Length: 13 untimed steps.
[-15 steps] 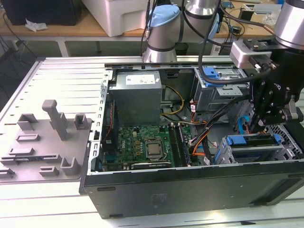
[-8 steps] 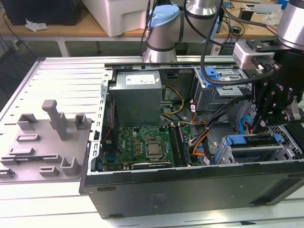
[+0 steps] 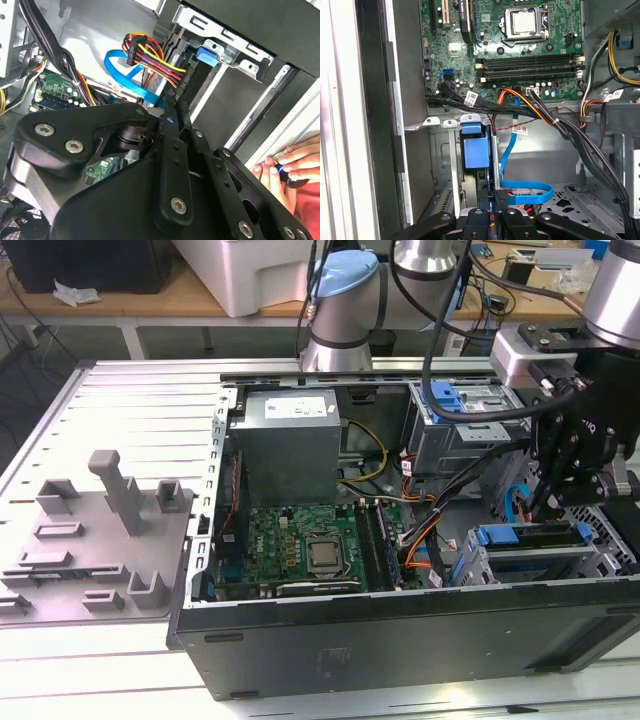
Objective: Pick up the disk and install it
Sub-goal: 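Insert the second disk wire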
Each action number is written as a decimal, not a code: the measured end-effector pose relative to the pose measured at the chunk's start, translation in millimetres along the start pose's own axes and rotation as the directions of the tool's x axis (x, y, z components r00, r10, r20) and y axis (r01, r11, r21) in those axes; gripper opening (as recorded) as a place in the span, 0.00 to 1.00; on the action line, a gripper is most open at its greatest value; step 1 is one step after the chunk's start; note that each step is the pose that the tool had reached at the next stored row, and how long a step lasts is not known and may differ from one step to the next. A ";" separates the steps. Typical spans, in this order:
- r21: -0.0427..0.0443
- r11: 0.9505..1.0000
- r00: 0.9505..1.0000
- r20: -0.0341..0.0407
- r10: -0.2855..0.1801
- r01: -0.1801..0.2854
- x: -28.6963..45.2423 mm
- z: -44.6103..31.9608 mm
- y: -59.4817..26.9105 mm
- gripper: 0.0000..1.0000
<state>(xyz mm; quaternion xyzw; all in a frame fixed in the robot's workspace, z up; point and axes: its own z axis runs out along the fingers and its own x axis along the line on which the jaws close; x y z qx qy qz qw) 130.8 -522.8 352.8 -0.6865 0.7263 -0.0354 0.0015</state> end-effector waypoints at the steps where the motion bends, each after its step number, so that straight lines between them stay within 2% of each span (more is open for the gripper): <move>1: 0.000 1.000 1.000 0.000 0.001 -0.001 0.0 0.3 0.0 0.16; 13: -0.004 1.000 1.000 0.007 0.004 -0.004 1.3 3.6 -1.8 0.16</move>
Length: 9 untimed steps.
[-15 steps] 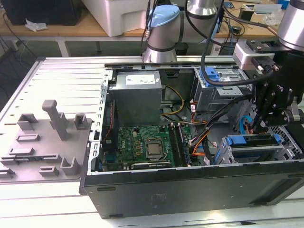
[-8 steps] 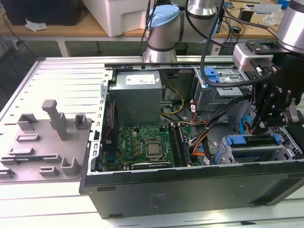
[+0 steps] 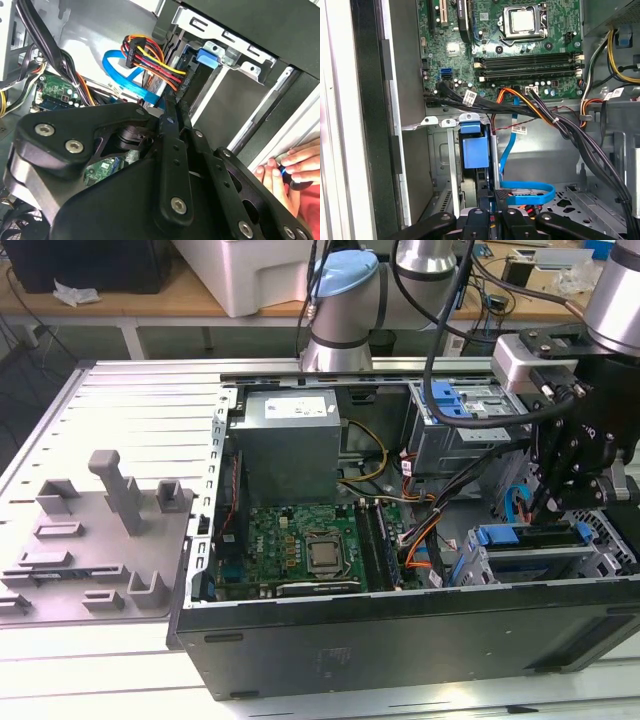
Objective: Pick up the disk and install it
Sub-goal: 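Insert the second disk wire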
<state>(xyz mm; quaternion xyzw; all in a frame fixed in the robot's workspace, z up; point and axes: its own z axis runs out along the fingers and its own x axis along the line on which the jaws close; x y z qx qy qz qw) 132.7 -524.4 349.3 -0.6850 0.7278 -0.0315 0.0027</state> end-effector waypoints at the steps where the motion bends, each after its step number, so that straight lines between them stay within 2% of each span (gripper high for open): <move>1: 0.000 1.000 1.000 0.000 0.000 0.000 0.1 0.4 -0.1 0.16; 9: -0.003 1.000 1.000 0.002 0.000 0.000 0.1 3.5 -0.4 0.16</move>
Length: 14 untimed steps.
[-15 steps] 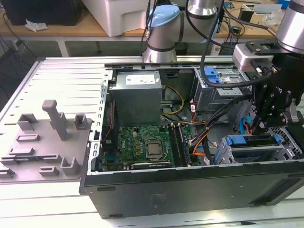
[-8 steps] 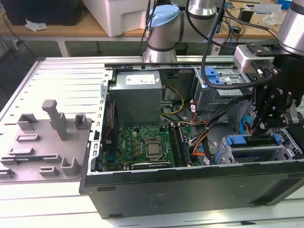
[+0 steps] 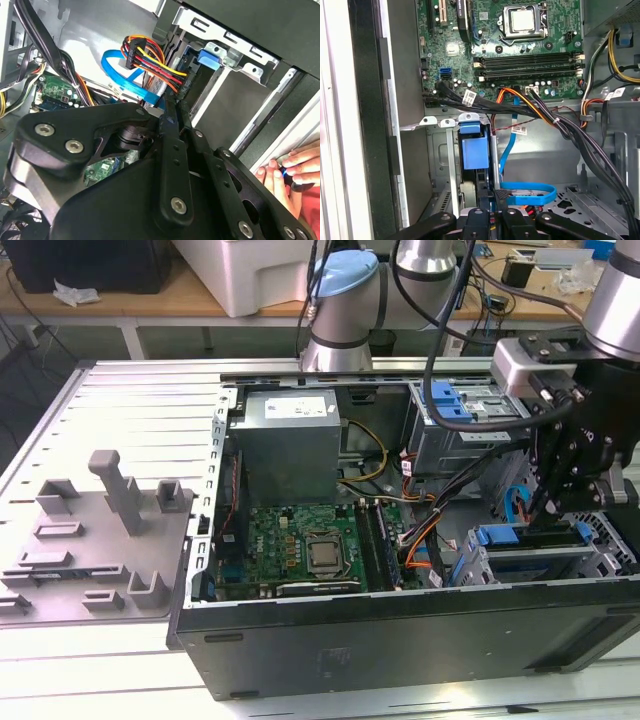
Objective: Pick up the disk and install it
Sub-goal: 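Insert the second disk wire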
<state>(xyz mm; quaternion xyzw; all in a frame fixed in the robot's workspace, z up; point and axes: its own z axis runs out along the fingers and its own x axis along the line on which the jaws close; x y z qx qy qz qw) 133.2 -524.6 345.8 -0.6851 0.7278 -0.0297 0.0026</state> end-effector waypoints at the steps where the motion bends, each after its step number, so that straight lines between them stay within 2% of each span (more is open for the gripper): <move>1: 0.000 1.000 1.000 0.000 0.000 0.000 0.0 0.1 0.0 0.16; 14: -0.003 1.000 1.000 0.000 0.000 0.000 -0.1 1.4 -1.0 0.16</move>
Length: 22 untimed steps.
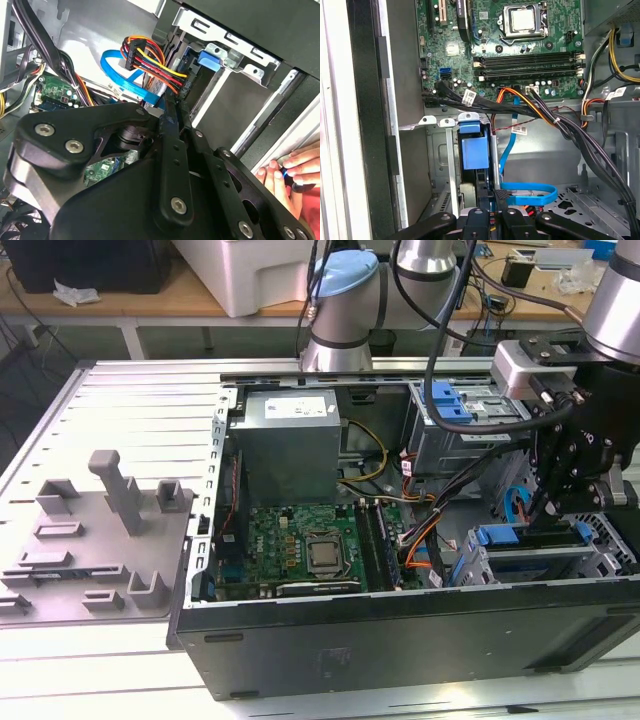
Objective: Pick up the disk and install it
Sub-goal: 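Insert the second disk wire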
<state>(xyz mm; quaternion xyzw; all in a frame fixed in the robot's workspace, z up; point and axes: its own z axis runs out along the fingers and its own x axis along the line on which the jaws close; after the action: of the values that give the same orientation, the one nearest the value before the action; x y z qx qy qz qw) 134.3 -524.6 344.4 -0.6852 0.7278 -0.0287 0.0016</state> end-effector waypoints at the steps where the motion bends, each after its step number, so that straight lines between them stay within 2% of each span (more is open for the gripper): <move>1: -0.001 1.000 1.000 0.000 0.000 0.000 0.1 0.2 0.0 0.16; 22: -0.002 1.000 1.000 0.000 0.000 0.000 1.5 0.9 -0.4 0.16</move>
<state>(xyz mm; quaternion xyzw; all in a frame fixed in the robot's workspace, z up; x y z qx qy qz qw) 134.6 -526.2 343.6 -0.6853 0.7277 -0.0281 0.0010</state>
